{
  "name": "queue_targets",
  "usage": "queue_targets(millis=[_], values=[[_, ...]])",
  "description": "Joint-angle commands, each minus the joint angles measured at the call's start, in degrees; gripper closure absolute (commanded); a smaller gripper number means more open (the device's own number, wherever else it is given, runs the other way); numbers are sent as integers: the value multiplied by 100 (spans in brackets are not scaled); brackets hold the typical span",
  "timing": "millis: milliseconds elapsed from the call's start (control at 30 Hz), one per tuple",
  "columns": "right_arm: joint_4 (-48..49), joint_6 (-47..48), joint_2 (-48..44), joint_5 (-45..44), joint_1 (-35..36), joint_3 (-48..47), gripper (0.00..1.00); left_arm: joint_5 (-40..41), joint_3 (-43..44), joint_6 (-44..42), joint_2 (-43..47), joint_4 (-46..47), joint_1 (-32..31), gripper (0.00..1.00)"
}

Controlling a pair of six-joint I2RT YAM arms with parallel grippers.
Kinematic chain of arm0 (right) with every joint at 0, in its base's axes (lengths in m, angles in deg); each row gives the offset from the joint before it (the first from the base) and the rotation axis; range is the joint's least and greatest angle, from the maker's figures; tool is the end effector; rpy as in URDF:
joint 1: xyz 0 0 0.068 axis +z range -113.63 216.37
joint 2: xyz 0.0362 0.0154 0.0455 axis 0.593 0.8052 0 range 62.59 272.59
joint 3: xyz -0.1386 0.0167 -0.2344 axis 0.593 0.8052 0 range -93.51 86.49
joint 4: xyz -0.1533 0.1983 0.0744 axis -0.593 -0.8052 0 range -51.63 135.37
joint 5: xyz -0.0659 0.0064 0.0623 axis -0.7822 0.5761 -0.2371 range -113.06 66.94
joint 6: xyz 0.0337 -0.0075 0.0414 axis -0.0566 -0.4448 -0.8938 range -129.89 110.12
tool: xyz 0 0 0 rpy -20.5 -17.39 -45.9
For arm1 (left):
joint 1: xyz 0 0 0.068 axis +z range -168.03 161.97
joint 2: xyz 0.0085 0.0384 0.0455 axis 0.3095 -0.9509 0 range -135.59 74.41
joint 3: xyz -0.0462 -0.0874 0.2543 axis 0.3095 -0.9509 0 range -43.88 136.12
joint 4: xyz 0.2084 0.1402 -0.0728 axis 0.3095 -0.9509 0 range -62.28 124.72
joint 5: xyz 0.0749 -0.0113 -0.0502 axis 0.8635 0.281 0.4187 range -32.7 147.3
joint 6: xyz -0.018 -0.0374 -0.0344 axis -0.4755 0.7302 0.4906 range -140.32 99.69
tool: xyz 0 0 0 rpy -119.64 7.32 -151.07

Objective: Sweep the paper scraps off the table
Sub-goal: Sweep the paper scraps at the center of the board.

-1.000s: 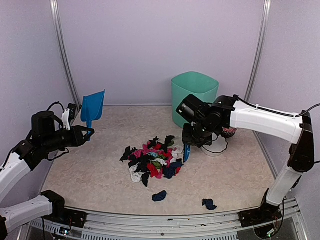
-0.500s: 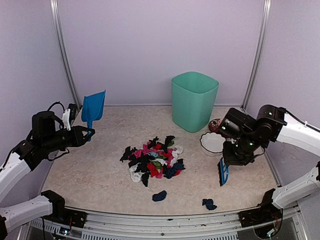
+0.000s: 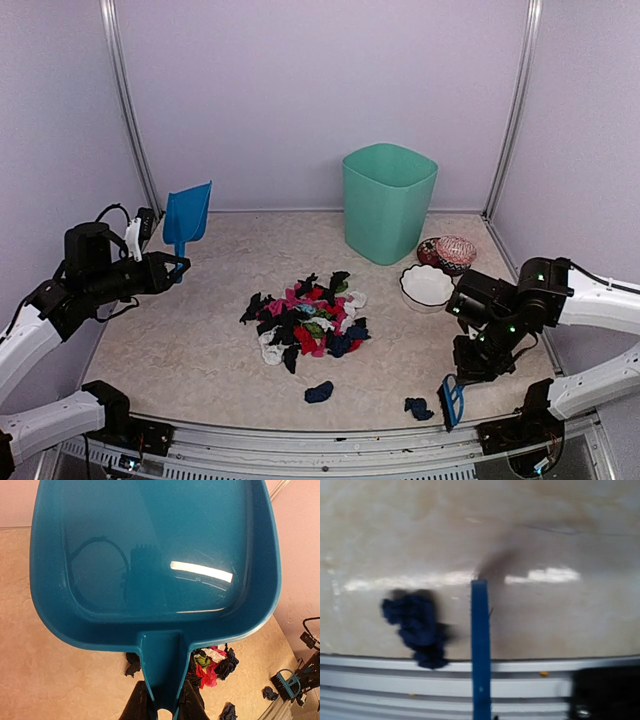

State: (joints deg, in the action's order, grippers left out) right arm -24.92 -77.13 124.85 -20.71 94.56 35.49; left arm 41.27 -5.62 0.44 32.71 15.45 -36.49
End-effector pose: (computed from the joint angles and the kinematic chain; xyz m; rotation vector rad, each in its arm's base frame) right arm 0.0858 0.1411 0.2498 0.2401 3.0924 0.2331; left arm 0.1589 -0.0635 0.2926 0.1484 2.0163 -0.7167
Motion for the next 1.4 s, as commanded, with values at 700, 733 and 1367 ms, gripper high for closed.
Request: queue_targets(millis=[700, 733, 1367], values=[[3974, -848, 3024, -1579, 562, -1730, 100, 127, -47, 8, 100, 126, -35, 100], [3929, -718, 3125, -1658, 555, -1916, 100, 137, -47, 8, 108, 125, -35, 100], [3260, 3497, 2122, -18, 310, -2106, 100, 301, -47, 8, -50, 120, -132, 100]])
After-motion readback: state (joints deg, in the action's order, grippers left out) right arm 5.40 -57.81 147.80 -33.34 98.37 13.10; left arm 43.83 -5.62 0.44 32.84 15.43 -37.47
